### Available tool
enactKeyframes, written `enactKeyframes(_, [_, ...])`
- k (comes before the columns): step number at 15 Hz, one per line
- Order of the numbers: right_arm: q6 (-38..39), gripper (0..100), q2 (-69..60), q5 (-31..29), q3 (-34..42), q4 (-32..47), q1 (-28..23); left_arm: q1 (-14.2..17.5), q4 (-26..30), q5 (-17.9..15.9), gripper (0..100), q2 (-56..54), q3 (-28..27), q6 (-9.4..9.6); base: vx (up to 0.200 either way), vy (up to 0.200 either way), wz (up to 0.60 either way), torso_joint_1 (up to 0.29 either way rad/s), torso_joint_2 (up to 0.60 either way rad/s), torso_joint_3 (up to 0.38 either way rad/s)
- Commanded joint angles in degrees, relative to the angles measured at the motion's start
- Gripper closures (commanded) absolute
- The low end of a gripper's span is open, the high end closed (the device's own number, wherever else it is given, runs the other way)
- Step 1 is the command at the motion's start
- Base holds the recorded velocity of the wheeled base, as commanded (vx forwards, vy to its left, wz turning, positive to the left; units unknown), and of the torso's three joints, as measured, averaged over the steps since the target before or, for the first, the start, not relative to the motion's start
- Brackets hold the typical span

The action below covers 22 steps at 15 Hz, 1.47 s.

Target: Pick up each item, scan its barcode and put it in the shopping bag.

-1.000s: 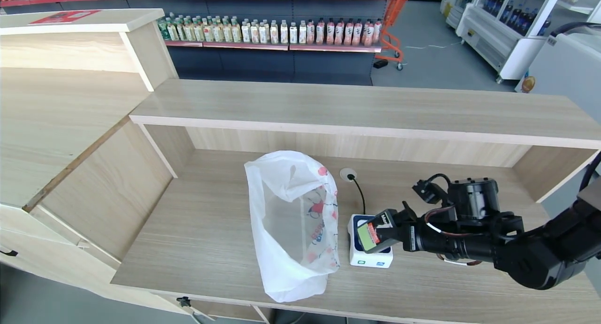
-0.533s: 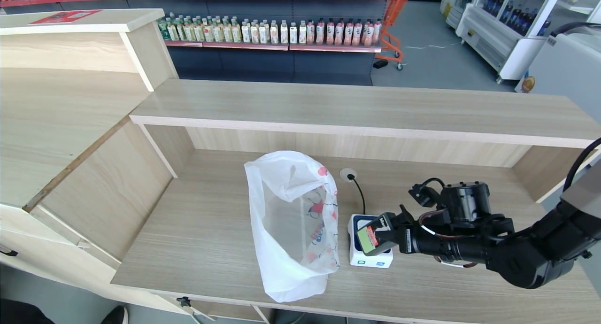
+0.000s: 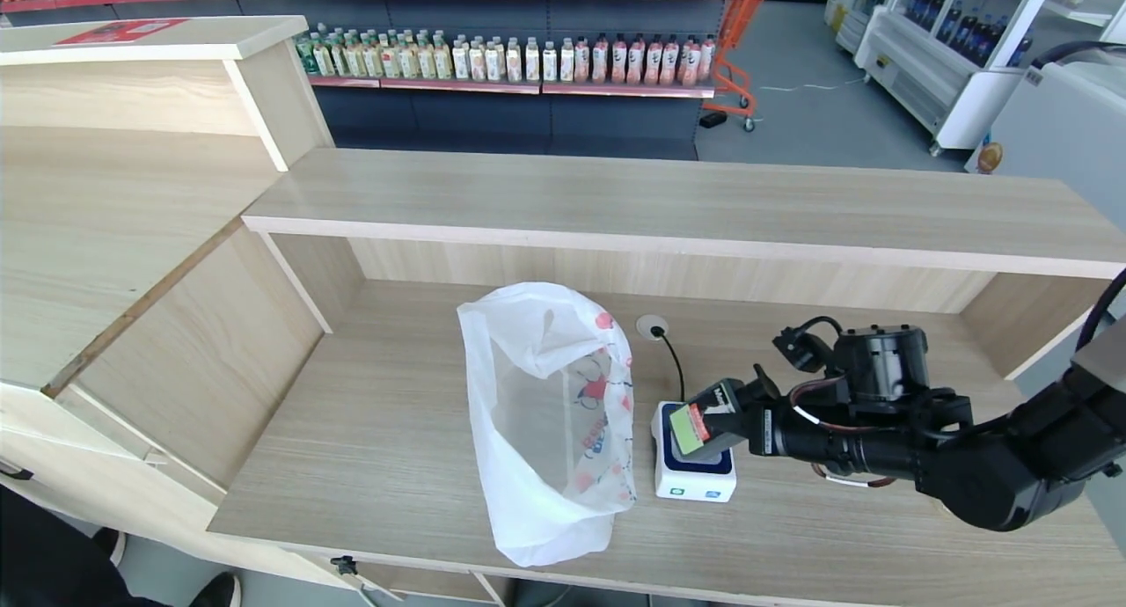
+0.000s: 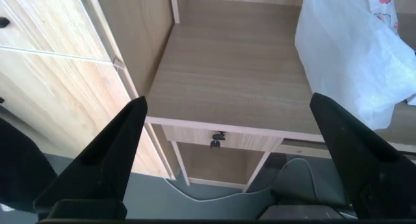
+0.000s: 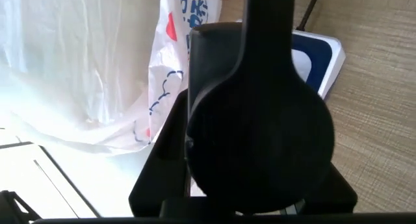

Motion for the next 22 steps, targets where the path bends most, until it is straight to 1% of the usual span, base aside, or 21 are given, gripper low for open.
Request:
enactKeyframes(1, [0.6, 100, -7.3, -0.1, 1.7, -0.3, -0.9, 0.0, 0.0, 0.0, 0, 0.0, 0.0, -0.18, 0.0, 0.0, 0.0, 0.0, 0.0, 0.0])
enactKeyframes(4, [0.2, 100, -12.5, -0.1, 5.2, -0.3, -1.0, 0.0, 0.0, 0.0, 0, 0.0, 0.0, -0.18, -0.2, 0.0, 0.0, 0.006, 0.01, -0.001])
enactKeyframes(7, [-1.6, 100, -14.1, -0.1, 7.8, -0.3, -1.0, 0.0, 0.0, 0.0, 0, 0.0, 0.0, -0.18, 0.0, 0.0, 0.0, 0.0, 0.0, 0.0])
enactKeyframes(12, [-1.6, 100, -15.1, 0.2, 7.7, -0.5, -0.7, 0.0, 0.0, 0.0, 0, 0.0, 0.0, -0.18, 0.0, 0.2, 0.0, 0.007, 0.01, 0.001])
enactKeyframes(15, [-1.7, 100, -15.7, 0.4, 7.3, -0.6, 1.7, 0.0, 0.0, 0.0, 0, 0.0, 0.0, -0.26, 0.0, 0.2, 0.0, -0.002, 0.0, 0.001])
enactKeyframes(17, [-2.0, 100, -13.9, -0.1, 6.3, -0.6, 3.2, 0.0, 0.0, 0.0, 0, 0.0, 0.0, -0.18, 0.0, 0.0, 0.0, 0.0, 0.0, 0.0])
enactKeyframes(20, [-9.0, 100, -8.8, -0.9, 5.5, -1.1, 4.0, 0.0, 0.0, 0.0, 0, 0.0, 0.0, -0.18, 0.0, 0.0, 0.0, 0.0, 0.0, 0.0])
enactKeyframes(21, [-9.9, 100, -7.7, -1.3, 5.0, -1.8, 4.0, 0.0, 0.0, 0.0, 0, 0.0, 0.0, -0.18, 0.0, 0.0, 0.0, 0.0, 0.0, 0.0])
enactKeyframes(22, [-11.7, 100, -3.9, -3.2, 3.2, -3.5, 4.2, 0.0, 0.0, 0.0, 0, 0.0, 0.0, -0.18, 0.0, 0.0, 0.0, 0.0, 0.0, 0.0])
